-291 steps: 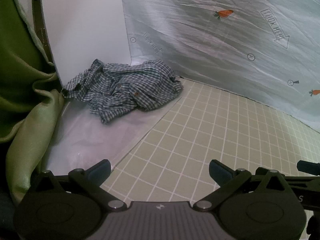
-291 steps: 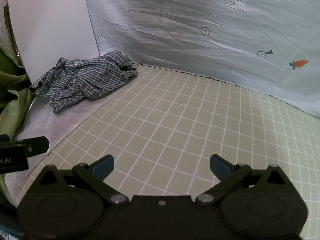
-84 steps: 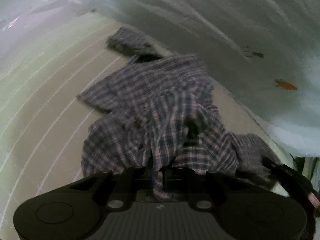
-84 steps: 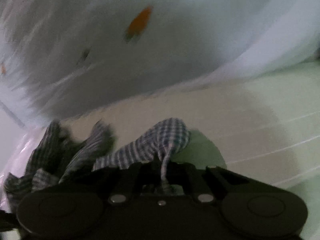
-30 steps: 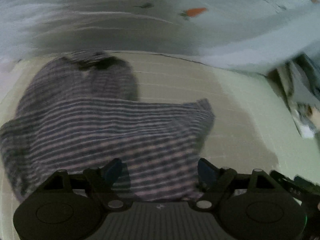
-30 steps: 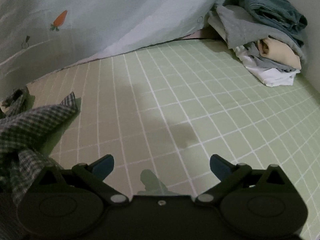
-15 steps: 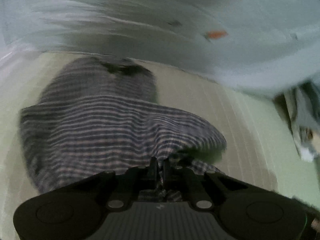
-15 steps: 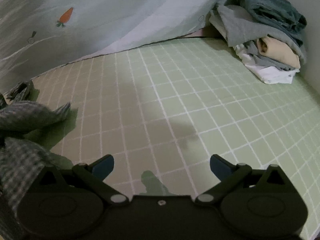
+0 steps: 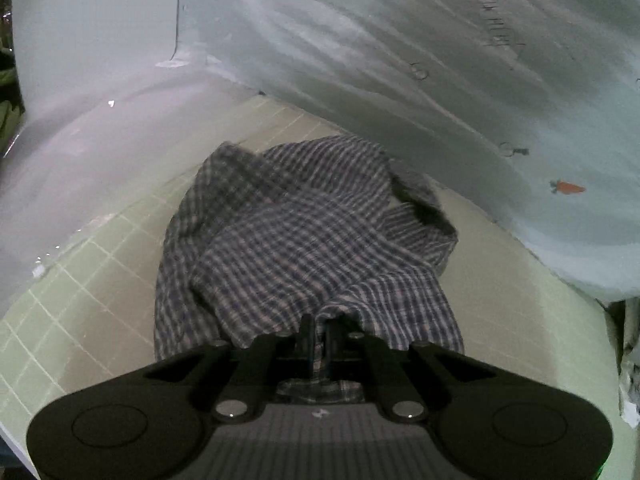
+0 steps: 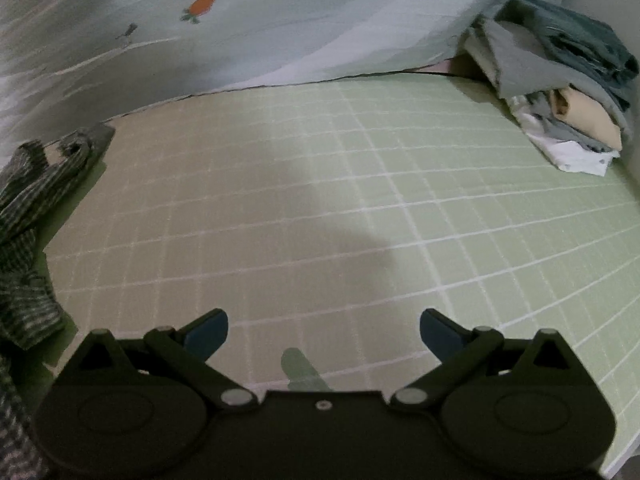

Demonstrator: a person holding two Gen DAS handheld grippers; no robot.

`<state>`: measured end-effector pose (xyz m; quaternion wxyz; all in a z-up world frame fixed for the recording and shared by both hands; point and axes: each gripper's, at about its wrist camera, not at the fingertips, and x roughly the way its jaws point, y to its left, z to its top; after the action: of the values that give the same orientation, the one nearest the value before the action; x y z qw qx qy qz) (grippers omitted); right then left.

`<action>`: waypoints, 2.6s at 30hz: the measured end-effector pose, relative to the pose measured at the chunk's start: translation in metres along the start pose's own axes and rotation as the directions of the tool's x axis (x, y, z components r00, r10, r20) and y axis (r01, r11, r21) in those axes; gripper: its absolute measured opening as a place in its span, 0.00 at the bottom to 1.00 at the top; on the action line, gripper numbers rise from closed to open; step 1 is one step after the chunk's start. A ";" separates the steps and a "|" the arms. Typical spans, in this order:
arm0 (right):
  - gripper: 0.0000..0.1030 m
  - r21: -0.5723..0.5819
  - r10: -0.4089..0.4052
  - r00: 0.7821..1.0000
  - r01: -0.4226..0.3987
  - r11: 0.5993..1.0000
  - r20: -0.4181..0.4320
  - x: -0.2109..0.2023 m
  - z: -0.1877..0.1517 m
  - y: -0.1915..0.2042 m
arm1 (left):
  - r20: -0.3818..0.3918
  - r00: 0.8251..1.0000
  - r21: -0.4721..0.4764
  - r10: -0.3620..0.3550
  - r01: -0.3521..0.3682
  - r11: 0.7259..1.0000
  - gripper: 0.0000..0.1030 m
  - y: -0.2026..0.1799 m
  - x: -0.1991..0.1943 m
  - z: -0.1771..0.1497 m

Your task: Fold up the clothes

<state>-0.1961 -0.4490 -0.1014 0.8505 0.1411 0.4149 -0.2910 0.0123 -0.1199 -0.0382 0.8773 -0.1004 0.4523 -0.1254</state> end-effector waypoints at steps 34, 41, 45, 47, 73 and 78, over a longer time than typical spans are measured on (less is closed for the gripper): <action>1.00 -0.006 0.009 1.000 -0.009 1.000 -0.008 -0.032 -0.035 0.011 | 0.079 0.987 0.235 -0.141 0.119 0.965 0.04 -0.028 -0.034 -0.016; 1.00 -0.015 0.022 1.000 -0.022 1.000 -0.018 -0.030 -0.037 0.015 | 0.171 0.957 0.194 -0.237 0.203 0.960 0.00 -0.019 -0.069 0.003; 1.00 -0.034 0.038 0.999 -0.039 0.999 -0.028 -0.029 -0.039 0.025 | 0.167 0.962 0.228 -0.217 0.176 0.958 0.01 -0.018 -0.074 0.013; 1.00 -0.053 0.044 0.998 -0.046 0.998 -0.035 -0.028 -0.040 0.030 | 0.159 0.974 0.233 -0.165 0.125 0.964 0.03 -0.018 -0.067 0.010; 1.00 -0.057 0.025 0.998 -0.029 0.998 -0.058 -0.017 -0.030 0.027 | -0.043 0.973 -0.127 -0.225 0.218 0.968 0.57 0.028 0.004 -0.023; 1.00 -0.060 0.013 0.998 -0.016 0.998 -0.054 -0.018 -0.032 0.026 | -0.025 0.957 -0.206 -0.288 0.277 0.938 0.53 0.036 0.014 -0.019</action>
<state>-0.2086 -0.4062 -0.1068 0.8449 0.1263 0.4452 -0.2683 0.0091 -0.0912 -0.0707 0.8228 -0.2488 0.4674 -0.2064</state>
